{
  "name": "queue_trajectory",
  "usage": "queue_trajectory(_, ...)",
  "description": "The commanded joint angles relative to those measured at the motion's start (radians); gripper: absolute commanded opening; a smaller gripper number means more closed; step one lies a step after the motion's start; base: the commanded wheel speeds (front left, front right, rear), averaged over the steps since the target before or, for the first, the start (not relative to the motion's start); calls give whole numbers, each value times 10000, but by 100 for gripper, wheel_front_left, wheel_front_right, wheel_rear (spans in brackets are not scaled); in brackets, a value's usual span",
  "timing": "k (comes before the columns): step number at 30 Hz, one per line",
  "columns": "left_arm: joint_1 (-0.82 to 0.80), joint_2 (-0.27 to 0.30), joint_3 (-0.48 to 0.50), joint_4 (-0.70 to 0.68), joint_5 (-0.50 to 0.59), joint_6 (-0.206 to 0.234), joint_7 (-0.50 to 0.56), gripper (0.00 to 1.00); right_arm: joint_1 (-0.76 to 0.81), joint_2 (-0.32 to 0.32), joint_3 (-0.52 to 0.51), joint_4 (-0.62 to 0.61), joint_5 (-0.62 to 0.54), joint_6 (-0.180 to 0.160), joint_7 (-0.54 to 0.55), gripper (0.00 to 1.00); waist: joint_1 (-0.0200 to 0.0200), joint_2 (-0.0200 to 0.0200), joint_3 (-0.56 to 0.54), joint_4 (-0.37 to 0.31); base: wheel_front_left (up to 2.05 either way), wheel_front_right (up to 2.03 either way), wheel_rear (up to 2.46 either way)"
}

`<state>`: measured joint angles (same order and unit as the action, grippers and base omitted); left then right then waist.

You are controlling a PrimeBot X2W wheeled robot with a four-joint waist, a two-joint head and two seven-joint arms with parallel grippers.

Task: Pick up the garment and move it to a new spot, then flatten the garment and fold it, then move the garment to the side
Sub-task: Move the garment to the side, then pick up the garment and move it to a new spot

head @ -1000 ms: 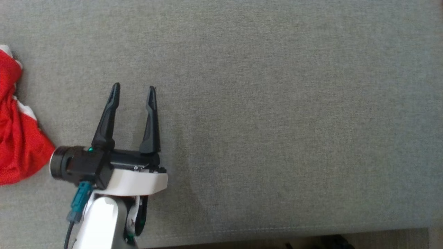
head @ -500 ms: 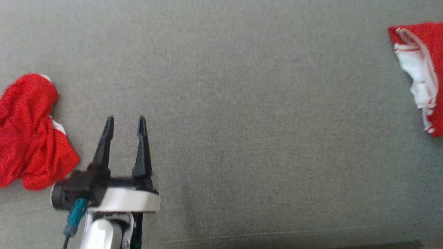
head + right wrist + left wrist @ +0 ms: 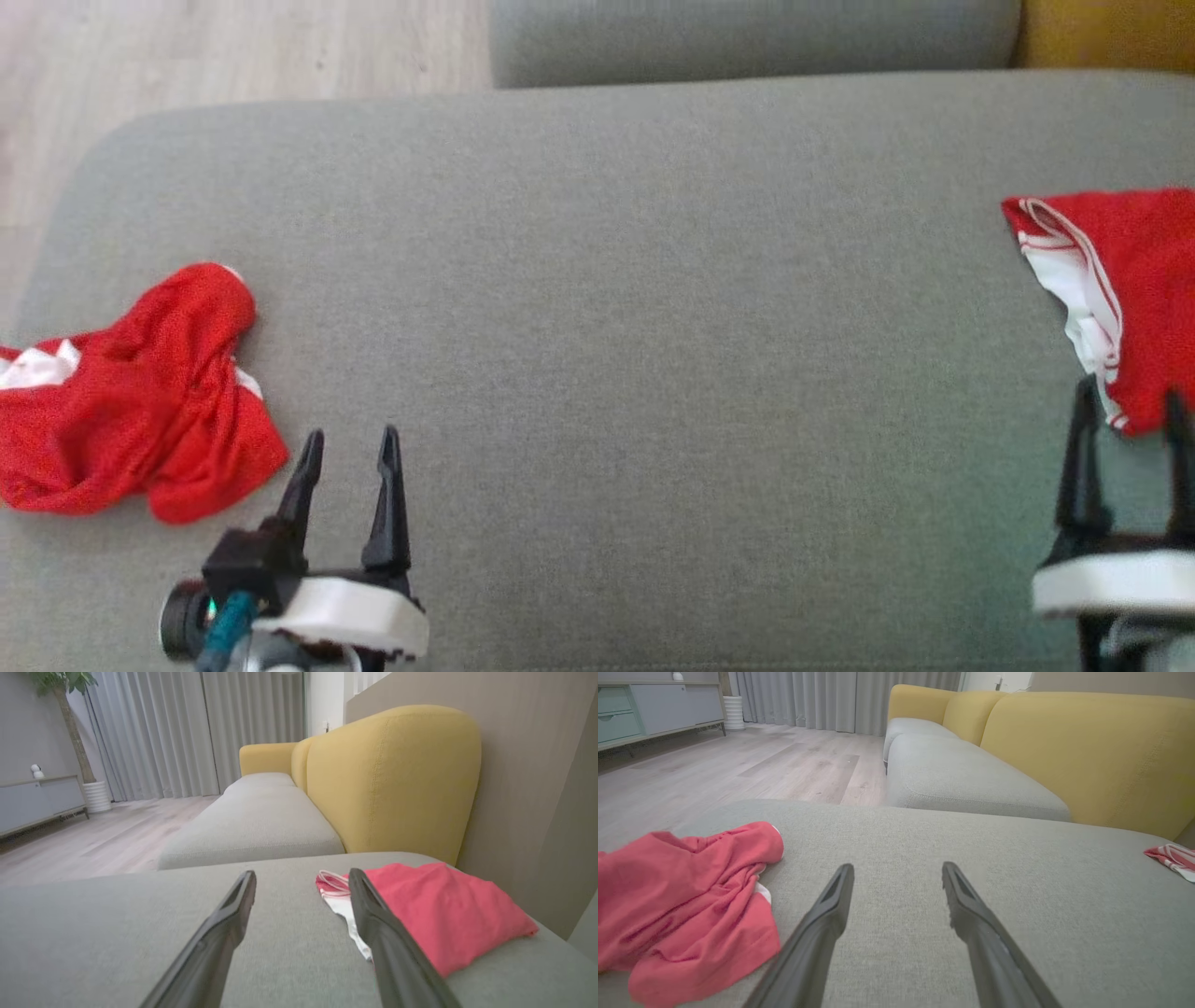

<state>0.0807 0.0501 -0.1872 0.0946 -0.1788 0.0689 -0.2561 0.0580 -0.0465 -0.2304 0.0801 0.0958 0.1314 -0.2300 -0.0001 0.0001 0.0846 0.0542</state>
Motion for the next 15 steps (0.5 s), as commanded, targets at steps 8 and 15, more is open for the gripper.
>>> queue_trajectory(8,-21,2,203,-24,-40,-7,-57,100,830,-43,984,72,-30,-7,-298,100,1,-1,-403,179,0,0,0)
queue_trajectory(15,-118,1,251,-81,10,-72,-57,100,783,-40,1270,94,64,-7,-314,100,1,-1,-440,245,0,0,0)
